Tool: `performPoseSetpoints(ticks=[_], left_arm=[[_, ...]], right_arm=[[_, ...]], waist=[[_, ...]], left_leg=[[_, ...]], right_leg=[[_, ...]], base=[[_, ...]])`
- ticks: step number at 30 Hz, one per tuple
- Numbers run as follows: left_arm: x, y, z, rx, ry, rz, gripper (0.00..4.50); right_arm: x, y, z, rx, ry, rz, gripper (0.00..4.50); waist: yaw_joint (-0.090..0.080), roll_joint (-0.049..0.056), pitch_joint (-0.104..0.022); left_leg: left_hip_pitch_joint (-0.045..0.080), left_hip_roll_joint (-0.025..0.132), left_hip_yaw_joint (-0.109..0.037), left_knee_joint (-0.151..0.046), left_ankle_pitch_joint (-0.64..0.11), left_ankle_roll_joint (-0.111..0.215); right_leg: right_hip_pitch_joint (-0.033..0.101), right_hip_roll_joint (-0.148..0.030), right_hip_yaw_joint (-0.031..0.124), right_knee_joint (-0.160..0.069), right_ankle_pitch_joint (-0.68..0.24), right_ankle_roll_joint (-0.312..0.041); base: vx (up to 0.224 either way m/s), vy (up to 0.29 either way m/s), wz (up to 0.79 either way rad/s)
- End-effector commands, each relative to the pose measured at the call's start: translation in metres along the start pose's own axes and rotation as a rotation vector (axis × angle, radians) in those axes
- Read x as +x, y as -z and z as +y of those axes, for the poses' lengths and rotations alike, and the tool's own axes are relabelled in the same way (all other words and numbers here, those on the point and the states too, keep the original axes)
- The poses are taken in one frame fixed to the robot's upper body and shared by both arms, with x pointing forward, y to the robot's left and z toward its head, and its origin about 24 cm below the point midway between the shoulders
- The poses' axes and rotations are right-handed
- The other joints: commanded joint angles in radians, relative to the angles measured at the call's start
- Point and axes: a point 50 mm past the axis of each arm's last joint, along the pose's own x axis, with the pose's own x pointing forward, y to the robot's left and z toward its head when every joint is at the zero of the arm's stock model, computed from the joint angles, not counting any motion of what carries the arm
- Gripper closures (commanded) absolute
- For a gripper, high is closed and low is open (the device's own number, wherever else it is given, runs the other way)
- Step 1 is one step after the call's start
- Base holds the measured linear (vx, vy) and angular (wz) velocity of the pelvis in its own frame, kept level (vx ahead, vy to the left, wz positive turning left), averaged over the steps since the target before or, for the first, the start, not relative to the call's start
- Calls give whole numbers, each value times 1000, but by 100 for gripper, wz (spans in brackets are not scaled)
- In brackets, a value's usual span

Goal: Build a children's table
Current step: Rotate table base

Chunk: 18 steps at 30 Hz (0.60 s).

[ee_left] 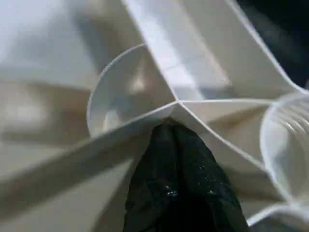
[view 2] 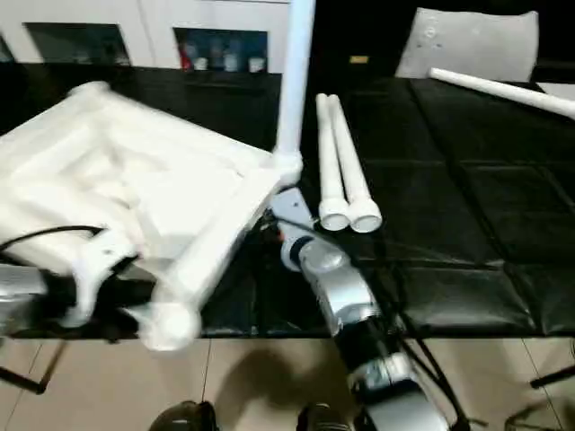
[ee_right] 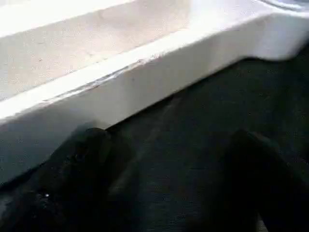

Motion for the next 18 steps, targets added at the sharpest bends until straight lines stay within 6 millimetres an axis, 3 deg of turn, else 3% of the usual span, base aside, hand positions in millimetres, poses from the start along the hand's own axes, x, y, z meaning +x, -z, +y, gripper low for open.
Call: performPoseSetpoints(ticks=[1,7,10,12,13,14,18], left_arm=[[15,-29,-10,66,75,-133,446],[35,-51,11,60,-110,-232,446],[44,-57,28,60,-294,-233,446],[44,-56,30,64,-321,-223,446],[44,-55,33,75,-349,-221,446],[44,-55,33,77,-350,-223,446],[35,-62,30,117,-355,-325,446]], right_arm=[[6,-15,14,-21,-59,-59,0],[7,-25,5,-43,-11,-91,0],[5,-40,-6,-43,57,-161,0],[3,-48,-11,-32,94,-195,0],[1,-58,-19,-14,143,-235,0],[0,-64,-24,-8,171,-253,0],[-5,-82,-40,15,262,-298,0]], waist=[[3,22,-79],[0,15,-84],[2,15,-85],[1,14,-85],[1,31,-80],[0,23,-81],[3,21,-79]], left_leg=[[31,20,-14,-74,-268,-63],[27,17,-12,-65,-224,-41],[25,18,-11,-63,-204,-27],[26,19,-12,-63,-208,-28],[30,20,-14,-63,-223,-30],[33,21,-12,-63,-241,-33],[34,21,-12,-66,-246,-45]], right_leg=[[39,-55,30,-61,-142,-190],[46,-52,30,-59,-91,-196],[48,-51,29,-58,-74,-200],[47,-52,28,-57,-91,-194],[40,-52,28,-58,-107,-196],[38,-49,28,-62,-119,-195],[37,-47,27,-59,-108,-193]], base=[[0,0,0],[0,0,0],[0,0,0],[0,0,0],[0,0,0],[0,0,0],[0,0,0]])
